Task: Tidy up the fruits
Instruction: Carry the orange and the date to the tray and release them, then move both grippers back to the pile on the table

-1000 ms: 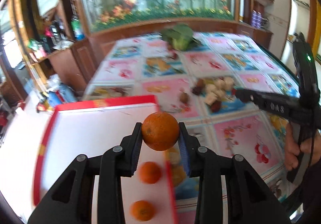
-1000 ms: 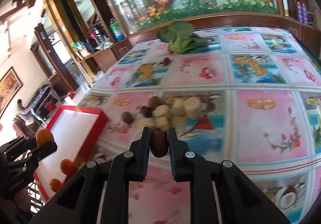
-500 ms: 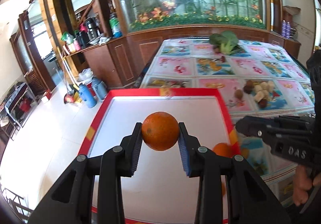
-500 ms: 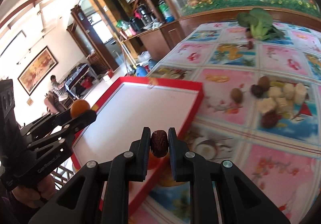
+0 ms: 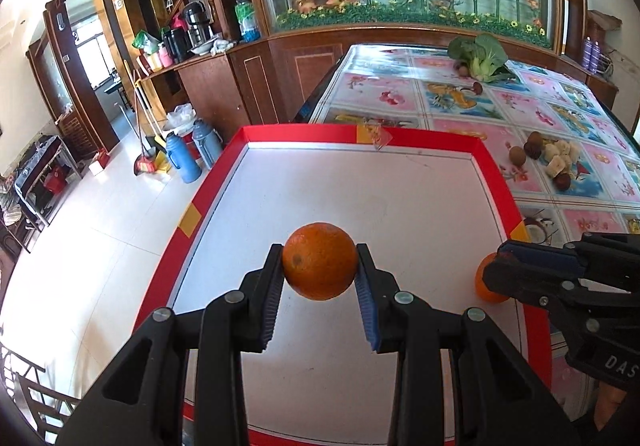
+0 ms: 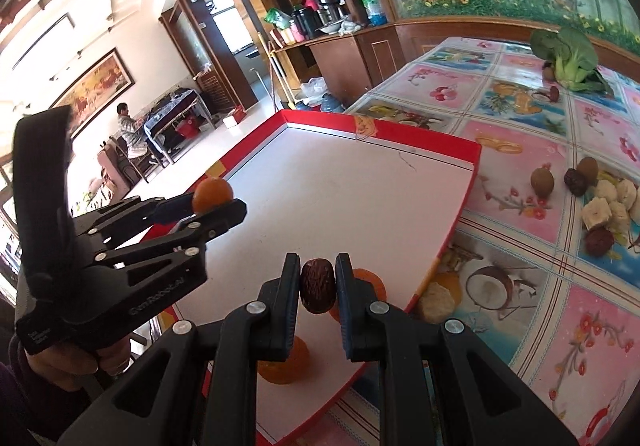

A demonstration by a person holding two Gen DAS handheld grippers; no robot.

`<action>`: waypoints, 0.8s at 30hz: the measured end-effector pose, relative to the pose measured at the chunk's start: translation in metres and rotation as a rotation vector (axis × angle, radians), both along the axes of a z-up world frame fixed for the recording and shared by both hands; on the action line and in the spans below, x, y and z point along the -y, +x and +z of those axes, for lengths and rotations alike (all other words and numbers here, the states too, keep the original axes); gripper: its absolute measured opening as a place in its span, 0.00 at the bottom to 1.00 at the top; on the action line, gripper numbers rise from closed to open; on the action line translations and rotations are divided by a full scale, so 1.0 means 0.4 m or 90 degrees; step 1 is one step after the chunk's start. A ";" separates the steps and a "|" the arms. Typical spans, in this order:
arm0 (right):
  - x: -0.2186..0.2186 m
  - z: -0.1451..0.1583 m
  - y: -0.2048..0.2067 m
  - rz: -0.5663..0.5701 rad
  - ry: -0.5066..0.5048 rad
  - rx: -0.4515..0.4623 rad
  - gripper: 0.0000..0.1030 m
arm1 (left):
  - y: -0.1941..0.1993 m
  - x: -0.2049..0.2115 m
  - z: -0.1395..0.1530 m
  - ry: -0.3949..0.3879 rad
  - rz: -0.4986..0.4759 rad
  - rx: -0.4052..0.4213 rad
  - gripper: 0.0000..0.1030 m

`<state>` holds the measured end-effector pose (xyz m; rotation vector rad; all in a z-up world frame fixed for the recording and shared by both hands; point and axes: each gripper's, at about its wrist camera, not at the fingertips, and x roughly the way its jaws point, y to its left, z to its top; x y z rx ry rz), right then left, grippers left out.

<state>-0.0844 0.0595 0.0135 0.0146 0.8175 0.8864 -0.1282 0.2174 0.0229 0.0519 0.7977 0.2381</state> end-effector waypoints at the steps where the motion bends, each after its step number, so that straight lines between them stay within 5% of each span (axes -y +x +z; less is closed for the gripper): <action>1: -0.005 0.000 -0.005 0.006 -0.003 0.007 0.15 | 0.000 -0.003 -0.003 -0.002 0.003 -0.003 0.35; 14: -0.043 -0.019 -0.044 0.082 -0.030 0.001 0.17 | -0.025 -0.035 -0.049 0.010 0.038 -0.042 0.37; 19: -0.048 -0.020 -0.057 0.098 -0.044 0.012 0.30 | -0.035 -0.033 -0.047 0.026 0.044 -0.042 0.57; 24: 0.004 0.015 -0.041 0.082 0.007 0.018 0.31 | -0.045 -0.022 -0.028 0.016 0.035 -0.038 0.58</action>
